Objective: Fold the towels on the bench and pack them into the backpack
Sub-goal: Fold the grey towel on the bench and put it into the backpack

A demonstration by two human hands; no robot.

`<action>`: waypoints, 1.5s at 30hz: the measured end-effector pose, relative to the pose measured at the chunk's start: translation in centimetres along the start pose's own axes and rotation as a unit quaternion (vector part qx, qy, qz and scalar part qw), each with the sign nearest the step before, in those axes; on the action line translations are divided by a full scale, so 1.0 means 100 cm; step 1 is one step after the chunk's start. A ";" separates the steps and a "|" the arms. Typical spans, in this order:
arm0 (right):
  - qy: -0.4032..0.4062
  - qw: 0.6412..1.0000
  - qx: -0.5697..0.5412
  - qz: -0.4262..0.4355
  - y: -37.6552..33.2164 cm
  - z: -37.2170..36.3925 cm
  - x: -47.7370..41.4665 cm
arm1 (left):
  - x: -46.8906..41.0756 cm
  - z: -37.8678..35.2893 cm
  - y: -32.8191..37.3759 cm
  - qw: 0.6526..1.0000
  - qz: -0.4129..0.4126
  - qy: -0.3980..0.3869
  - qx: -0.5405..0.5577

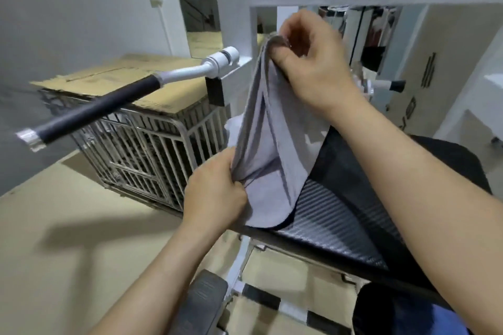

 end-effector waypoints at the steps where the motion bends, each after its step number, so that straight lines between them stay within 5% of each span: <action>1: 0.008 1.000 -0.010 0.000 -0.009 -0.010 -0.006 | 0.003 0.011 -0.024 1.000 0.030 -0.006 0.002; 4: 0.039 0.998 -0.039 0.010 -0.039 -0.039 -0.013 | 0.020 0.041 -0.097 0.986 0.141 0.004 0.091; 8: 0.025 0.999 -0.040 0.013 -0.071 -0.081 0.001 | 0.057 0.083 -0.188 0.867 0.306 0.149 0.364; 11: -0.028 0.998 -0.052 -0.015 -0.077 -0.117 0.019 | 0.075 0.137 -0.232 0.826 0.303 0.236 0.412; 18: -0.189 0.975 -0.025 -0.119 -0.063 -0.188 0.071 | 0.096 0.218 -0.283 0.737 0.257 0.300 0.548; 20: -0.212 0.972 0.009 -0.101 -0.064 -0.205 0.085 | 0.100 0.230 -0.297 0.763 0.250 0.294 0.519; 23: -0.219 0.967 0.119 -0.049 -0.062 -0.225 0.105 | 0.112 0.240 -0.332 0.884 0.294 0.229 0.284; 25: -0.209 0.966 0.143 -0.052 -0.051 -0.230 0.115 | 0.113 0.237 -0.347 0.924 0.293 0.172 0.178; 28: -0.193 0.967 0.092 -0.136 -0.021 -0.239 0.131 | 0.114 0.231 -0.362 0.936 0.296 0.106 0.158; 32: -0.157 0.928 -0.098 -0.324 0.031 -0.246 0.148 | 0.114 0.216 -0.363 0.901 0.303 0.058 0.304; 35: -0.133 0.898 -0.179 -0.380 0.048 -0.254 0.153 | 0.115 0.208 -0.356 0.890 0.259 0.005 0.375; 38: -0.151 0.918 -0.100 -0.354 0.043 -0.258 0.148 | 0.113 0.197 -0.350 0.978 0.144 -0.111 0.100; 40: -0.168 0.934 -0.028 -0.314 0.035 -0.259 0.142 | 0.107 0.198 -0.341 0.994 0.063 -0.075 -0.053; 45: -0.294 0.919 0.072 -0.252 0.013 -0.261 0.147 | 0.113 0.218 -0.346 0.980 0.137 0.041 0.138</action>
Point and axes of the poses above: each hand's wrist, its own x-axis away from the middle knuckle, its own z-axis out of the back of the hand, y = z × x, the point moved 10 cm from there along -x, towards the middle knuckle, and after that the axes turned 12 degrees about -z, right-handed, at the moved point
